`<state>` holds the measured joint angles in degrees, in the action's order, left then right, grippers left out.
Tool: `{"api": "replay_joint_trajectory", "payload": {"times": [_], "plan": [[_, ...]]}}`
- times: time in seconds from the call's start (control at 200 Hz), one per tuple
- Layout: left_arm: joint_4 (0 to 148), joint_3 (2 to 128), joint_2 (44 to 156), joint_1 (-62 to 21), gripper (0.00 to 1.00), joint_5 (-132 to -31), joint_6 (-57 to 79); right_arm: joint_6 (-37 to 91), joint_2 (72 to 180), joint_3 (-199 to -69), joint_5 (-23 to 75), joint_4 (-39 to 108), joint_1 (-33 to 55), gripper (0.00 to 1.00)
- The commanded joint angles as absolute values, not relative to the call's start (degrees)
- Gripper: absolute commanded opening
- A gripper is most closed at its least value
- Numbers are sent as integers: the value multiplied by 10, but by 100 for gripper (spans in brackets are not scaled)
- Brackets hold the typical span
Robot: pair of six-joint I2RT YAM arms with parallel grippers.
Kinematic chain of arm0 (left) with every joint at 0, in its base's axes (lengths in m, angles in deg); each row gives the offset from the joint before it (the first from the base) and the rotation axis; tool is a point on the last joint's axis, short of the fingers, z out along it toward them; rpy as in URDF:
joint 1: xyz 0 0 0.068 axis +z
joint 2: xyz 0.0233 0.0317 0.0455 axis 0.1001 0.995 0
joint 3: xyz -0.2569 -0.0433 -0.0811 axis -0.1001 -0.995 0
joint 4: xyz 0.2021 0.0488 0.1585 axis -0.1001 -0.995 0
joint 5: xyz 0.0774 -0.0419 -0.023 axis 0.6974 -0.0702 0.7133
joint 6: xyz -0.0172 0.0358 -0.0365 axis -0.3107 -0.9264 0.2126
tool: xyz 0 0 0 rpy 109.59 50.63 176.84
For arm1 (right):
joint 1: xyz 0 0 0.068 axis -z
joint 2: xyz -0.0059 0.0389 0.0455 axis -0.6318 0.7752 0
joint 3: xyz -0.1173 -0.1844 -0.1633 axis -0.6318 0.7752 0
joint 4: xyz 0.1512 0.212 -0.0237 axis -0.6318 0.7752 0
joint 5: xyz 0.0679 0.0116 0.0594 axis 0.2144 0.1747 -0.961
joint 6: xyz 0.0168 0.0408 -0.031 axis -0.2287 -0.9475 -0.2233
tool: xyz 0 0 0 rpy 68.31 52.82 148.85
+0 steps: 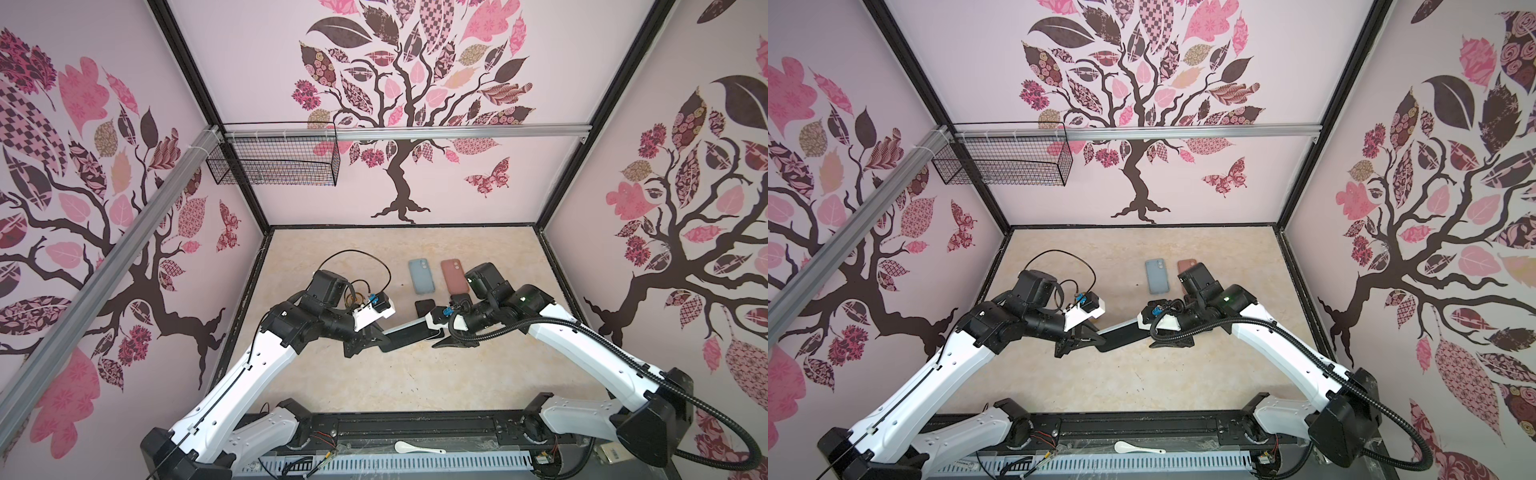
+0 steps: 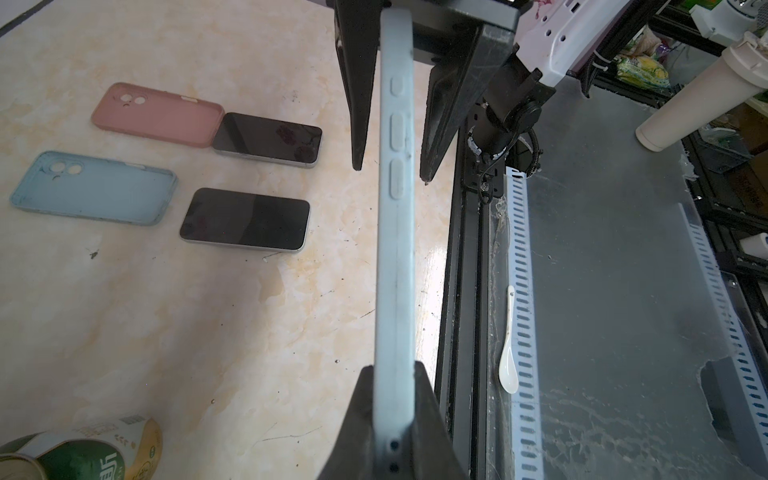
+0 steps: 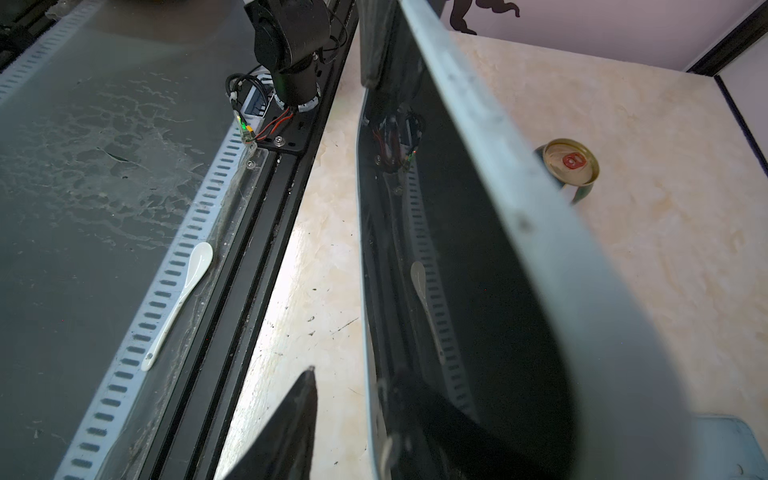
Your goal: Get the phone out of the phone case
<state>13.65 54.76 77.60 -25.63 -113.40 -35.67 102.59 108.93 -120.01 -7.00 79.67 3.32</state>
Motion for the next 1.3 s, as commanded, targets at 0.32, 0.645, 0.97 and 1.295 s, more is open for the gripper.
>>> {"api": "replay_joint_trajectory", "payload": {"times": [0.32, 0.645, 0.97, 1.295], "plan": [[122, 583, 780, -253, 0, -1139, -379, 1047, 1077, -1212, -93, 803, 35, 36], [118, 590, 782, -253, 0, -1140, -381, 1054, 1077, -1210, -93, 805, 33, 32], [111, 598, 786, -253, 0, -1142, -384, 1062, 1080, -1211, -75, 811, 27, 31], [103, 601, 792, -252, 0, -1138, -391, 1067, 1078, -1217, -71, 816, 22, 17]]}}
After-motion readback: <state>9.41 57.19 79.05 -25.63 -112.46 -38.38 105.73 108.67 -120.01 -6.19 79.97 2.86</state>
